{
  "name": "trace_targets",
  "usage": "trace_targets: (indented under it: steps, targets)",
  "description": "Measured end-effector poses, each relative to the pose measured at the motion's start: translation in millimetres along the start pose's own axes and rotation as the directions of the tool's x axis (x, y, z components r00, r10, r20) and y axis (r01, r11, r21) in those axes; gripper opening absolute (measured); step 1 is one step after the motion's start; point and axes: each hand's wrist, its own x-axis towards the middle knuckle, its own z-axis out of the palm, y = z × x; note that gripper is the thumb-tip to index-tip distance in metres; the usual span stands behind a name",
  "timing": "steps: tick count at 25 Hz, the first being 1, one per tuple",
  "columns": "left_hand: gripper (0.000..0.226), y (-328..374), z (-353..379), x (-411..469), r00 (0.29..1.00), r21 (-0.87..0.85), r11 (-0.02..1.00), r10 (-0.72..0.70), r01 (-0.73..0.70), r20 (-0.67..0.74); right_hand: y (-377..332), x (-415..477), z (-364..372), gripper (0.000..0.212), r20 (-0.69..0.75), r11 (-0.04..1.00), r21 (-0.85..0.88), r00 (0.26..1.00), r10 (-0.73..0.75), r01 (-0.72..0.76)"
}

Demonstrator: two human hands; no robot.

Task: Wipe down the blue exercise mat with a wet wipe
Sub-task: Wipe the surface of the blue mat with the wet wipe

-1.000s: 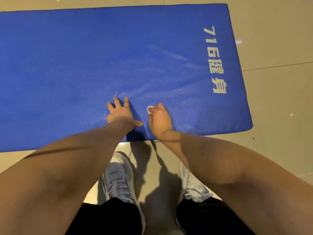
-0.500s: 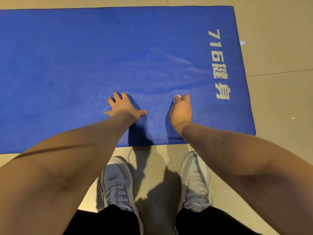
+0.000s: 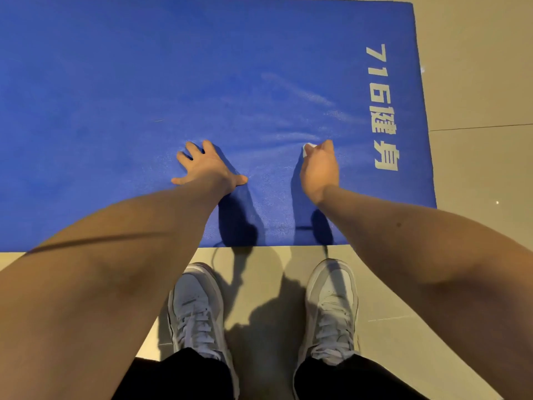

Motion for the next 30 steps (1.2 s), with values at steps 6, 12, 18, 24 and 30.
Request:
trace_targets:
  steps: [6,12,18,24,30]
  targets:
    - [0.128,4,-4,2,1.000,-0.012,1.000,0.000,0.000,0.002,-35,0,14,0.025,-0.013,0.995,0.063,0.997,0.077,-0.076]
    - [0.121,7,-1,5,0.999,-0.026,0.999,-0.023,0.022,-0.028,-94,-12,45,0.018,0.196,0.969,-0.023,0.952,-0.236,0.245]
    - [0.127,3,-3,5,1.000,-0.017,1.000,-0.007,0.007,0.002,-36,32,14,0.019,0.087,0.974,-0.159,0.985,-0.150,0.162]
    - [0.109,1,-9,19,0.994,-0.066,0.998,-0.002,-0.005,-0.109,-24,59,-1,0.027,-0.042,0.987,-0.109,0.993,0.113,-0.117]
    - [0.108,22,-33,55,0.987,-0.094,0.995,0.023,-0.038,-0.157,-104,23,35,0.016,0.124,0.991,0.006,0.984,-0.130,0.130]
